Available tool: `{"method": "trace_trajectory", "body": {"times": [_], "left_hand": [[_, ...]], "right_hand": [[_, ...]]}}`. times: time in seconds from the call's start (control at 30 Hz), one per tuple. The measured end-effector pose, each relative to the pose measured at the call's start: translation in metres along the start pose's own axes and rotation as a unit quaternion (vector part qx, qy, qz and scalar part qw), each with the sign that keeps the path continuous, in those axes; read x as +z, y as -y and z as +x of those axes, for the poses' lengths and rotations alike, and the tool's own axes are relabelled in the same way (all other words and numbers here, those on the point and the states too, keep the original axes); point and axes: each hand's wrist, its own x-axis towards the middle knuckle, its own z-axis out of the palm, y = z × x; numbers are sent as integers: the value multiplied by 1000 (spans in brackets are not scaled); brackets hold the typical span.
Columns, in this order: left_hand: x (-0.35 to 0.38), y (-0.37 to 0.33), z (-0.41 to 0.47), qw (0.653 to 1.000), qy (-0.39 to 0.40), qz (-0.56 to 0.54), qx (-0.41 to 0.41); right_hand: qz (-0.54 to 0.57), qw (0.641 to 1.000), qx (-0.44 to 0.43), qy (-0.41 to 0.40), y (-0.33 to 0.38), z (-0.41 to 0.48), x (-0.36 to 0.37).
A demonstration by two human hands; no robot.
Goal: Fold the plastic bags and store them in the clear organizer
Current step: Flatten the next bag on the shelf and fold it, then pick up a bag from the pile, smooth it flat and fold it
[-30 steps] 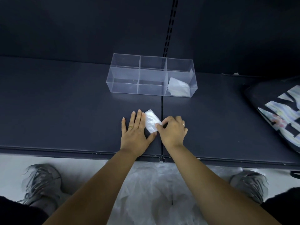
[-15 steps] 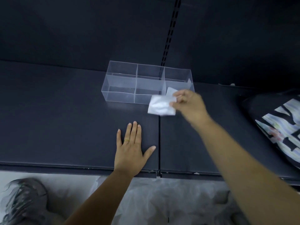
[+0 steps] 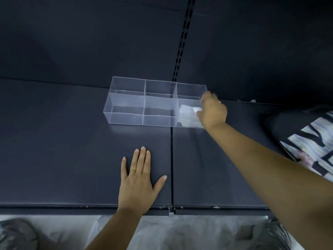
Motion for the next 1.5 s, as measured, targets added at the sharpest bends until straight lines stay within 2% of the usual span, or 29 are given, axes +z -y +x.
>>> {"method": "trace_trajectory", "body": {"times": [0.07,0.13,0.2,0.3,0.43,0.5,0.57,0.63,0.67,0.7,0.77,0.83,0.87,0.93,1.0,1.07,1.17,1.27,1.37,1.43,1.5], "left_hand": [[0,0,0,1000,4,2,-6],[1,0,0,1000,9,3,-13],[3,0,1,1000,9,4,-16],[4,0,1,1000,4,1,-17],[7,1,2,1000,3,0,-18],[6,1,4,1000,6,2,-19],[5,1,4,1000,13,5,-19],[7,1,4,1000,20,8,-20],[8,1,4,999,24,11,-20],[8,2,4,999,30,15,-19],[7,2,4,999,43,14,-16],[5,4,-1,998,60,3,-9],[5,7,-6,998,66,3,-1],[4,14,-23,997,73,1,20],[1,27,-44,996,80,-26,37],[-6,41,-64,992,87,-84,41],[-24,50,-87,974,133,-186,12],[-48,46,-91,945,224,-239,9],[-74,43,-87,881,299,-366,0],[-86,36,-88,830,282,-480,-20],[-98,29,-87,807,219,-547,-53]], "right_hand": [[9,1000,-15,-25,1,-1,-5],[49,997,-53,-12,0,-1,-7],[89,989,-91,81,0,-3,-5],[41,965,-107,237,4,-9,-6],[-17,960,-109,258,8,-16,-12],[-9,968,-132,212,12,-29,-19],[76,982,-144,100,16,-57,-24],[181,970,-153,-48,22,-106,-24],[213,960,-155,-99,25,-139,-23],[230,954,-153,-116,27,-178,-19],[228,961,-139,-69,28,-259,1],[232,968,-55,74,23,-322,30],[242,958,9,154,22,-342,42],[271,922,106,253,22,-358,60],[314,894,156,280,31,-352,71],[363,875,174,270,46,-340,74],[405,872,148,233,59,-324,61],[460,838,127,265,49,-309,38],[466,837,93,271,29,-287,-1],[514,808,101,269,18,-273,-30],[555,771,110,293,10,-259,-55]]}}
